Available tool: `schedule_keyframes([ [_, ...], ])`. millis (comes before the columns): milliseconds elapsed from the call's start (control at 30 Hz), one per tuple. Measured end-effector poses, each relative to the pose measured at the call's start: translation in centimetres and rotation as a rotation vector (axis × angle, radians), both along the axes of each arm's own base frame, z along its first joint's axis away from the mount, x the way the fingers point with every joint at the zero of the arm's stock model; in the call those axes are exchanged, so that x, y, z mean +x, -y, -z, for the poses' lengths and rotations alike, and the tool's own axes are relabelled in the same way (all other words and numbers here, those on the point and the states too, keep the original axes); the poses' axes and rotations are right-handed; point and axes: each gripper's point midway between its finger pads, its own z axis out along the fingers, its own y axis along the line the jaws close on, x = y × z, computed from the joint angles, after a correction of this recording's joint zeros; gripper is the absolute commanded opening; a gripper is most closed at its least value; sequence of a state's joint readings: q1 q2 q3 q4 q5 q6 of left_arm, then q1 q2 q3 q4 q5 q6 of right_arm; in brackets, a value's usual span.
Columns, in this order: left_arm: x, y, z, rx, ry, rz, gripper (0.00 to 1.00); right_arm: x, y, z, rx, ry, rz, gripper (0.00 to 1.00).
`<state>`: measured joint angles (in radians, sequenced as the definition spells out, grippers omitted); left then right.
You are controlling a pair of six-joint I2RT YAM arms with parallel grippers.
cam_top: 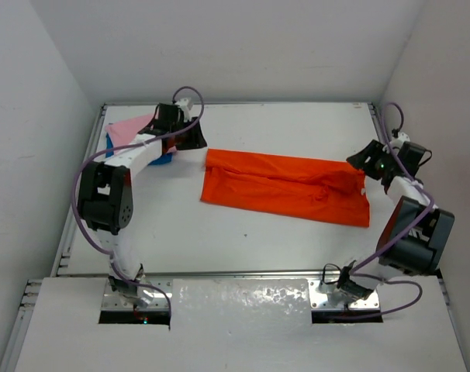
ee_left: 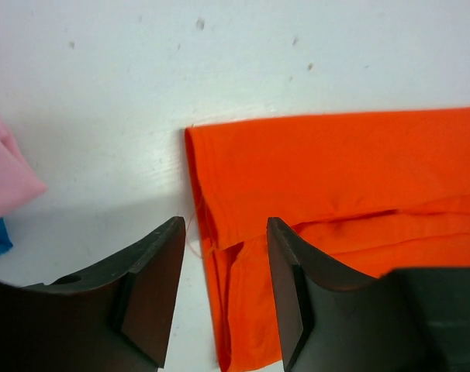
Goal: Fold and stack the t-shirts
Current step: Fold the other side of the tshirt into a rectangle
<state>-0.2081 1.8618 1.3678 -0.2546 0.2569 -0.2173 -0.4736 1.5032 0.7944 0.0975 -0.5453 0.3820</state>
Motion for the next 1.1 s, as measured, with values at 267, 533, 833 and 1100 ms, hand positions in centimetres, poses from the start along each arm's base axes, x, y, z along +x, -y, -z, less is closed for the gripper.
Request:
schedule_keyframes([
  [267, 1.2, 2.6, -2.4, -0.044, 0.047, 0.065, 0.45, 3.7, 0.1, 1.6, 0.124, -0.034, -0.059, 0.63],
  [533, -0.8, 5.6, 1.0, -0.047, -0.056, 0.145, 0.44, 3.7, -1.3, 4.6, 0.243, -0.119, -0.129, 0.62],
  [833, -1.2, 6.1, 1.1, -0.056, -0.068, 0.164, 0.44, 2.9, -2.8, 4.7, 0.276, -0.126, -0.184, 0.59],
  [1100, -1.7, 5.9, 1.5, -0.046, -0.082, 0.173, 0.44, -0.9, -5.0, 4.1, 0.276, -0.146, -0.215, 0.59],
])
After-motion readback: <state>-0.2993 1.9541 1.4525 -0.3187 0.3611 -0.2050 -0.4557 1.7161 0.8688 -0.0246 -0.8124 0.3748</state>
